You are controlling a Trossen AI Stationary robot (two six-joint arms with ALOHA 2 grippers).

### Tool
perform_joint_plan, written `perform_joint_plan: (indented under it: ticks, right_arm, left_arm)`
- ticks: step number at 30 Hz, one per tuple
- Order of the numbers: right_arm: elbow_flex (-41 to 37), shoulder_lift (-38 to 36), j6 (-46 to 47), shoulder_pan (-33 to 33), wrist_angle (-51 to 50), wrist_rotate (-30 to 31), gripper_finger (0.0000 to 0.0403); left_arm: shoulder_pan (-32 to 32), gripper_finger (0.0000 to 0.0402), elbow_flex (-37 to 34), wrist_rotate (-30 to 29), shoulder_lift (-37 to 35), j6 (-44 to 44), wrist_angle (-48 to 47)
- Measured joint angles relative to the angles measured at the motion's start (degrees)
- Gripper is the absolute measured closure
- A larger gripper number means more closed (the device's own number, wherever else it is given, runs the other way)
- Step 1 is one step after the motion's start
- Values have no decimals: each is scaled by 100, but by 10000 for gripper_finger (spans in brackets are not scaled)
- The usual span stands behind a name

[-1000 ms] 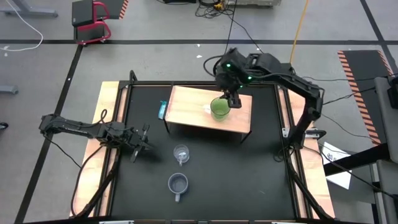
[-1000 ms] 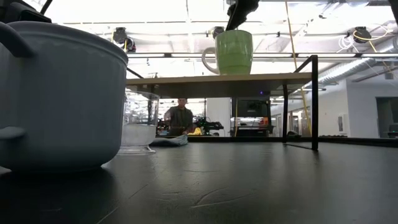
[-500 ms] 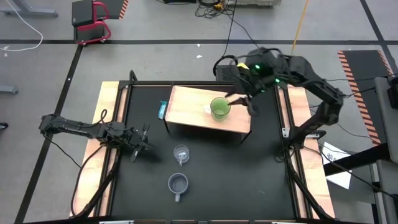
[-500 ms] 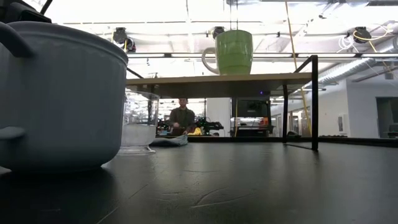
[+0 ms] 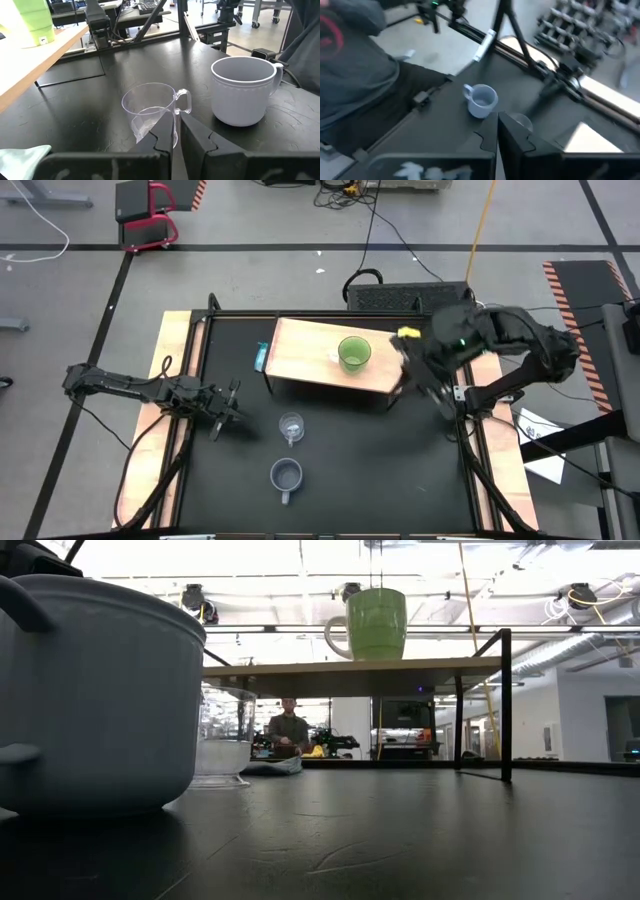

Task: Stack small to large cups/mugs on shelf
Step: Put the green cup on the shelf

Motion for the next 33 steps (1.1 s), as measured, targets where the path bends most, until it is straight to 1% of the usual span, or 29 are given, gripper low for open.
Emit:
perform_joint_plan:
  ticks: [5, 10, 18, 25, 33]
  right_arm:
    - [-1018, -603, -167, 356, 880, 18, 402]
    - [-1857, -1156, -265, 406, 1614, 24, 402]
    - [-3200, -1837, -296, 406, 2366, 16, 403]
    - [-4391, -2165, -261, 513, 3406, -3, 403]
    - [-5591, -2223, -258, 823, 4920, -8, 403]
  left_arm:
    - [-1, 369, 1, 1, 0, 1, 0]
    - [-1, 369, 0, 0, 1, 0, -2]
    - [-1, 369, -1, 0, 1, 1, -1]
    - [0, 369, 1, -1, 2, -1, -2]
    - [-1, 369, 0, 1, 1, -1, 0]
